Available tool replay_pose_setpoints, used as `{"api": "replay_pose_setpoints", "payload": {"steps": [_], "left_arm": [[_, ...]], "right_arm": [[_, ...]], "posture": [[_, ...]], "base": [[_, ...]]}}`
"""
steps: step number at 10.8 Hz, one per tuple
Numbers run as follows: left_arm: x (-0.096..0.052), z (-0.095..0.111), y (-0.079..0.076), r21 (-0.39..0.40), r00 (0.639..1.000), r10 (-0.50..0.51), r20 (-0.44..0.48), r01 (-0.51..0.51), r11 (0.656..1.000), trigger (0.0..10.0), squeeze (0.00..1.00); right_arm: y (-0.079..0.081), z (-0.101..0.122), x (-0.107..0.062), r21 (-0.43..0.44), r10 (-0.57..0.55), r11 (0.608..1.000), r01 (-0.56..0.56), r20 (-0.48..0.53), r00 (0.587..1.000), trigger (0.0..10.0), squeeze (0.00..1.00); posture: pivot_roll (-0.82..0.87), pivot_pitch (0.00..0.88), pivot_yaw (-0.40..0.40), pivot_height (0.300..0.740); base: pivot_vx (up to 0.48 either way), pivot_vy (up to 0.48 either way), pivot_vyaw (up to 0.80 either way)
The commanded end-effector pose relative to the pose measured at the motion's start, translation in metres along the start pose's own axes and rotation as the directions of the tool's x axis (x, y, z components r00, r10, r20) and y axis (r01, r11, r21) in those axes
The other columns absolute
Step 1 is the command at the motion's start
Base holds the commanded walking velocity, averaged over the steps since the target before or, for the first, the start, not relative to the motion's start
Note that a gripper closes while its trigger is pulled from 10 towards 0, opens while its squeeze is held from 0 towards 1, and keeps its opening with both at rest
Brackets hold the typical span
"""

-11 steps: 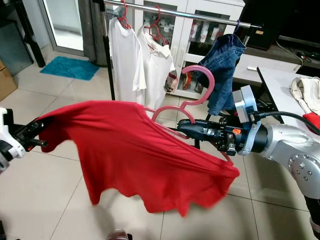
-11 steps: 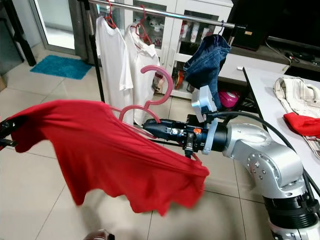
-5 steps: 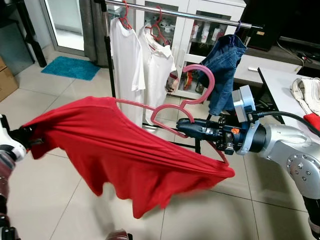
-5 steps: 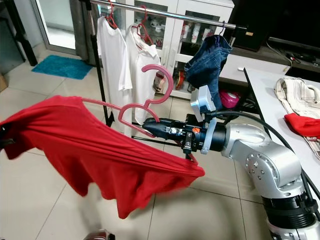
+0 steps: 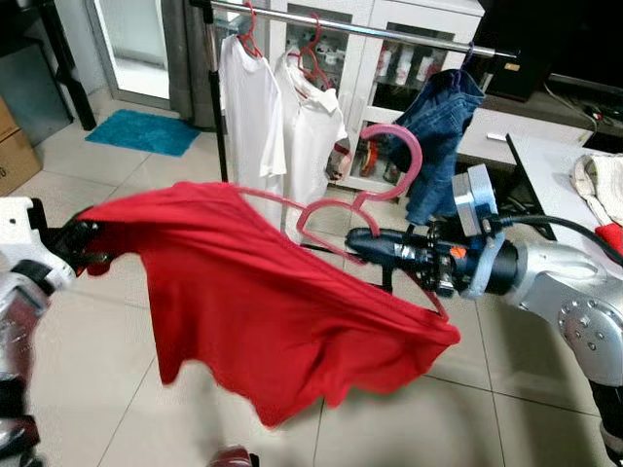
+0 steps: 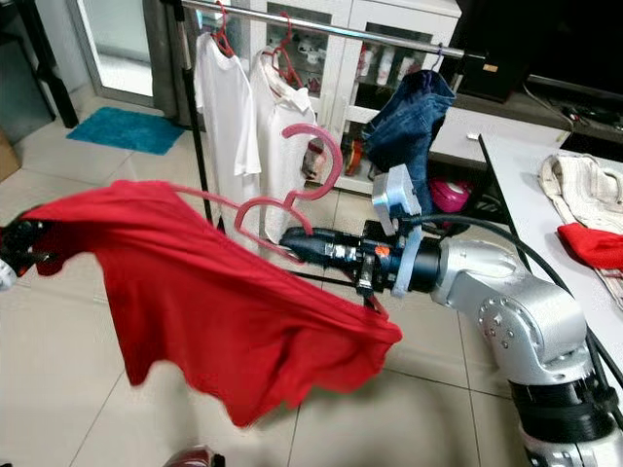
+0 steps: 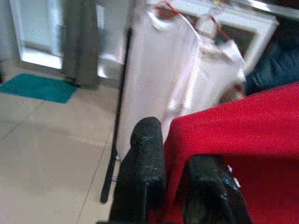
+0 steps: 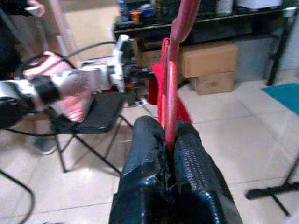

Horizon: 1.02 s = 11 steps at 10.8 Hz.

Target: Hang hanger

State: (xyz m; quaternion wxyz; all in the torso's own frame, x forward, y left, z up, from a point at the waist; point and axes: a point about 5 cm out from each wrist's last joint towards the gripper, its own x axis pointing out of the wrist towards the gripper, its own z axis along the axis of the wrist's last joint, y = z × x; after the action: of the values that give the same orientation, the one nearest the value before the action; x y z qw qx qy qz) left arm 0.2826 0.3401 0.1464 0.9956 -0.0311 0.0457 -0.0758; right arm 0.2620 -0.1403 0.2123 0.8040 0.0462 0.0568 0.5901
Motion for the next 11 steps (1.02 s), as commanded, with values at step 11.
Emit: {"api": "replay_pose_setpoints", "payload": {"steps": [11], "left_arm": [[0.028, 0.092, -0.121, 0.274, 0.485, -0.861, -0.153, 0.858, 0.434, 10.0, 1.00]], "right_arm": [[-0.015, -0.007, 0.023, -0.228, -0.151, 0.968, 0.107, -0.188, 0.970, 10.0, 0.00]], "posture": [[-0.01, 0.000, -0.049, 0.740]], "base": [[0.000, 0.000, 0.00]]}}
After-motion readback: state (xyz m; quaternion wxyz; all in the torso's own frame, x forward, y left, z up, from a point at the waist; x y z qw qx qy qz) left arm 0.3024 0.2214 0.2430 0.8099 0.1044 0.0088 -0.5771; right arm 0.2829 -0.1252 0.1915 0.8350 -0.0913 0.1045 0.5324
